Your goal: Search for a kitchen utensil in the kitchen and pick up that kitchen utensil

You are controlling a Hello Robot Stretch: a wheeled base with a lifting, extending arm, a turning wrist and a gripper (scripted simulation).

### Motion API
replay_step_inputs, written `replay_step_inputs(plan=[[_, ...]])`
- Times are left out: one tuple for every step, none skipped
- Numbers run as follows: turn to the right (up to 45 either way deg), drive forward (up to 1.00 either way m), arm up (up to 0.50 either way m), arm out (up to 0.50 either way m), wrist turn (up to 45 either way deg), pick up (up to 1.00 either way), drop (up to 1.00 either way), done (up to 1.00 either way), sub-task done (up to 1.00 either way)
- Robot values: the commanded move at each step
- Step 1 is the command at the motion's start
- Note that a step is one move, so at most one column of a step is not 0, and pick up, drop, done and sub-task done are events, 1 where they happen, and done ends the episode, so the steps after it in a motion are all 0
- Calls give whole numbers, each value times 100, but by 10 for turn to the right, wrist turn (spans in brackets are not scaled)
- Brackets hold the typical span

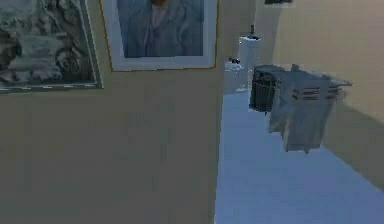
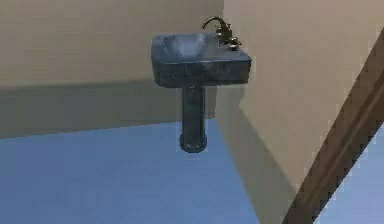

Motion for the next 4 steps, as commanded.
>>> replay_step_inputs(plan=[[-330,0,0,0,0,0,0,0,0],[0,5,0,0,0,0,0,0,0],[180,0,0,0,0,0,0,0,0],[0,50,0,0,0,0,0,0,0]])
